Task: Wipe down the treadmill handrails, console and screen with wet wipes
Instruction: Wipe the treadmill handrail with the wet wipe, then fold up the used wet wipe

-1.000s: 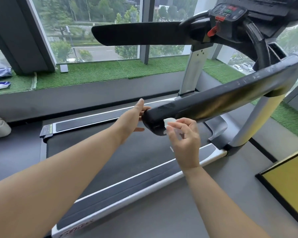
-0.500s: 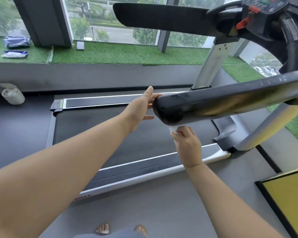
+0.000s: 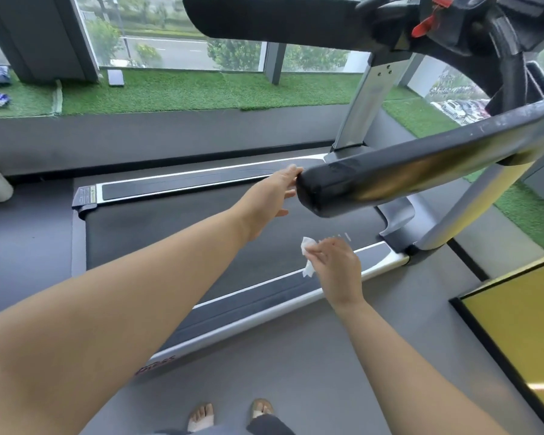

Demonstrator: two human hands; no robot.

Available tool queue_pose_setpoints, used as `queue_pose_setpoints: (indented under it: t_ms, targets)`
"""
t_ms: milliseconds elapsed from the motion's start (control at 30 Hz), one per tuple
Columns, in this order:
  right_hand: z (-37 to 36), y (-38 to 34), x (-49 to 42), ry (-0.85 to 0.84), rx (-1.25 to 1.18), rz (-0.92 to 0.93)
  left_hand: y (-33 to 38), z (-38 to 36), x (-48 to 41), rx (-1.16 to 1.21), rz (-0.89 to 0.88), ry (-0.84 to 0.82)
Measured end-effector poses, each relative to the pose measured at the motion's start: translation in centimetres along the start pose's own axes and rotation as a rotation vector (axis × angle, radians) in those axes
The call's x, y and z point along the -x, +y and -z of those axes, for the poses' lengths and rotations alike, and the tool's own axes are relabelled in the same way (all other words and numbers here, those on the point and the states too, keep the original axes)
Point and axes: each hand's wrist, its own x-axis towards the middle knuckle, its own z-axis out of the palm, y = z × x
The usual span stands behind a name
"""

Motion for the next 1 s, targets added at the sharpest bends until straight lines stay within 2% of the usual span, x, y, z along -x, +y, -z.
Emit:
queue_pose_setpoints:
  t_ms: [100,200,333,600,667,833,1000]
  targets:
    - [-0.8,-3.7,0.4,-0.267,-0.385,-0.248,-2.5,1.6,1.7,-0.269,0.081,0.074]
    - [-3.3,-7.0,0.0,-0.460,-0.688,-0.355,-5.6,4.5,4.4,-0.373,0.188,0.122]
    - [-7.7,-10.7,0.2,-0.709,-0.742,-0.367,-9.0,9.3,9.4,-0.348,0.235,0.266]
    - [-17.1,-18.8,4.7,-1.213,-0.625,-0.348,-14.7,18.4,18.9,-0.222,0.400,0.725]
    - [-19.5,-21.0,5.4,-1.274,-0.565,-0.305,-16.2,21.2,21.0,-0.134,0.420,0.773]
    - [-27.3,-28.2,7.4,-1.277,-0.448,-0.228,-19.3,30.0,25.8,0.017,0.453,0.820]
    - [-36.9,-37.9,12.1,-1.273,-0.525,-0.419,-21.7,43.0,31.6,0.042,0.508,0.841]
